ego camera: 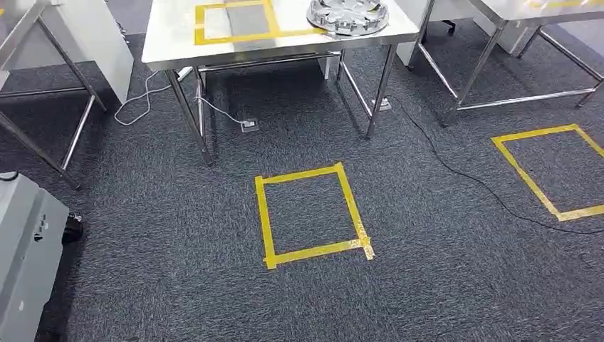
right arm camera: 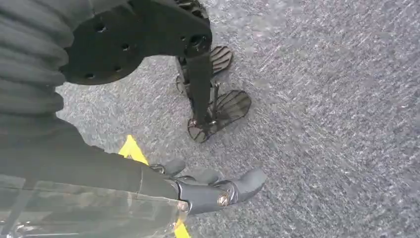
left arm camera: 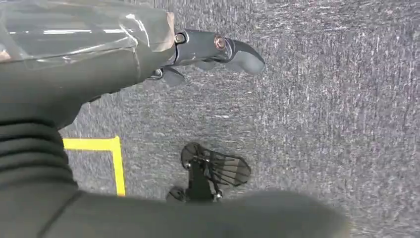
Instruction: Take the parts from the cabinet and place them on the table.
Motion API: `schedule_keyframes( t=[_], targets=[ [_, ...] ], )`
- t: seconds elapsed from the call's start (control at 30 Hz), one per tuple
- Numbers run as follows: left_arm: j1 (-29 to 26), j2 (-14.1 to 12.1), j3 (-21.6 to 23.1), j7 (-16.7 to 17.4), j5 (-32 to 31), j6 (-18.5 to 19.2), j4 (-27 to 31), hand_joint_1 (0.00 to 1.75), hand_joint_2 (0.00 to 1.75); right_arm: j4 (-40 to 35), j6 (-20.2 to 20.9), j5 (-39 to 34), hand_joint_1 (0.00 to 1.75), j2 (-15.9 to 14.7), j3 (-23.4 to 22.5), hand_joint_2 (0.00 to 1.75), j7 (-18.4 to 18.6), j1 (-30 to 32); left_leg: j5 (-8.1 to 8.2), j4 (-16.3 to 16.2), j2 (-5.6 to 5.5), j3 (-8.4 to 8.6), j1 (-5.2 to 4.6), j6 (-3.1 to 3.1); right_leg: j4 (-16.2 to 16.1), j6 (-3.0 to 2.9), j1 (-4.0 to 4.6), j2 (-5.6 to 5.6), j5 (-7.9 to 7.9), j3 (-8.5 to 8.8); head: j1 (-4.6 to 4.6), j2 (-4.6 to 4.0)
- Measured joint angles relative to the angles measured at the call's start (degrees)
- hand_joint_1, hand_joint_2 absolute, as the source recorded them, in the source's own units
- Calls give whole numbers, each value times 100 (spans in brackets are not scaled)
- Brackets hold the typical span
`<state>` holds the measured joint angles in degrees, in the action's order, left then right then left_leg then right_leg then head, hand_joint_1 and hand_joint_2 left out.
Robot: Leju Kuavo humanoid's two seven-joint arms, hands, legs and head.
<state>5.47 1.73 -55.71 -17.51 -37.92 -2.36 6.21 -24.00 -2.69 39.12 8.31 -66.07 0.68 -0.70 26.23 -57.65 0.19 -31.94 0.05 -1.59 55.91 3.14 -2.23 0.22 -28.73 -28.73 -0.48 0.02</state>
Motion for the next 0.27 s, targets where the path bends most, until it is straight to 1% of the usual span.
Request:
schedule_keyframes(
  t=[0.13, 0.27],
  targets=[
    [13, -70, -37, -65, -98, -39, -140, 0, 0, -113, 135, -2, 0, 35, 142, 0, 37, 75, -51, 29, -13, -4, 48, 71, 3, -61, 50, 1, 35, -19, -2, 0],
    [21, -114, -103, -118, -179, -79, -284, 0, 0, -240, 245, -63, 0, 57, 256, 0, 112, 114, -69, 34, -13, -11, 74, 100, 6, -84, 83, 2, 44, -26, 0, 0]
  ],
)
